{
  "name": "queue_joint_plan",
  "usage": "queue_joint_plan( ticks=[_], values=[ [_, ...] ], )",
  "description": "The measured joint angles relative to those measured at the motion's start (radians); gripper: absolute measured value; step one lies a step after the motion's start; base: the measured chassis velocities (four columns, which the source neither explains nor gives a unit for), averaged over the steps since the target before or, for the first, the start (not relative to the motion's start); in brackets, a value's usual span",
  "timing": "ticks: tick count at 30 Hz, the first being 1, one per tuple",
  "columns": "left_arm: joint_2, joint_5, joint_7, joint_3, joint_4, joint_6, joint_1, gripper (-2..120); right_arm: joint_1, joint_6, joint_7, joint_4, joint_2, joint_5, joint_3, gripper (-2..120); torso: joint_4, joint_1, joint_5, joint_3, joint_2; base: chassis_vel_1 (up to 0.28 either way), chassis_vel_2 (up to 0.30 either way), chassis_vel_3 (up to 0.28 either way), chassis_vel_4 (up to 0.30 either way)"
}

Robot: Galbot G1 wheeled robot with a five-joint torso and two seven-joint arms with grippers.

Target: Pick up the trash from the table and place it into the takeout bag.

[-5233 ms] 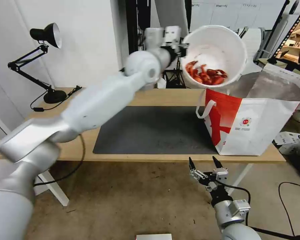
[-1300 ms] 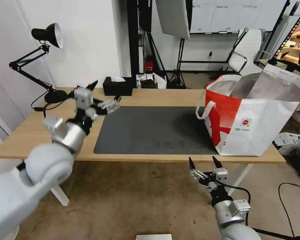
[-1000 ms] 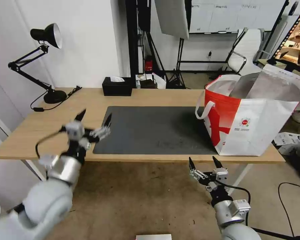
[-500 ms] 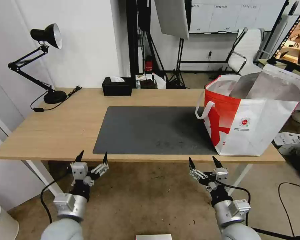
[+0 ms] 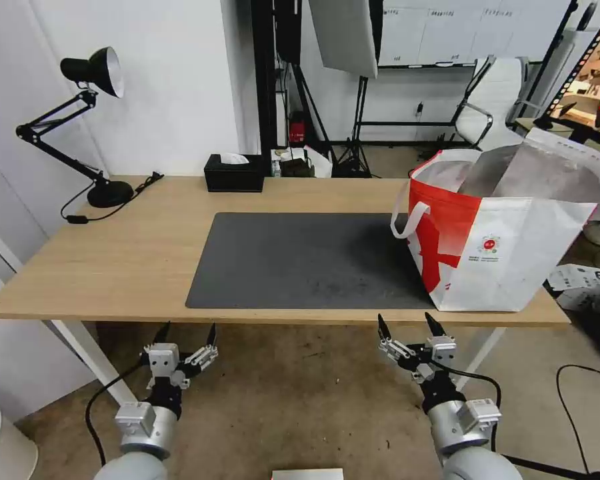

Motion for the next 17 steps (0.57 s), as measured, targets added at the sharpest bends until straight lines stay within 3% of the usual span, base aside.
queue_joint_plan(
  ticks=[17],
  values=[
    [0.002,-0.004,0.001,0.002,0.0,0.002,-0.004,100,0.0,0.0,0.0,0.0,0.0,0.0,0.0,100,0.0,0.0,0.0,0.0,0.0,0.0,0.0,0.0,0.0]
  ],
)
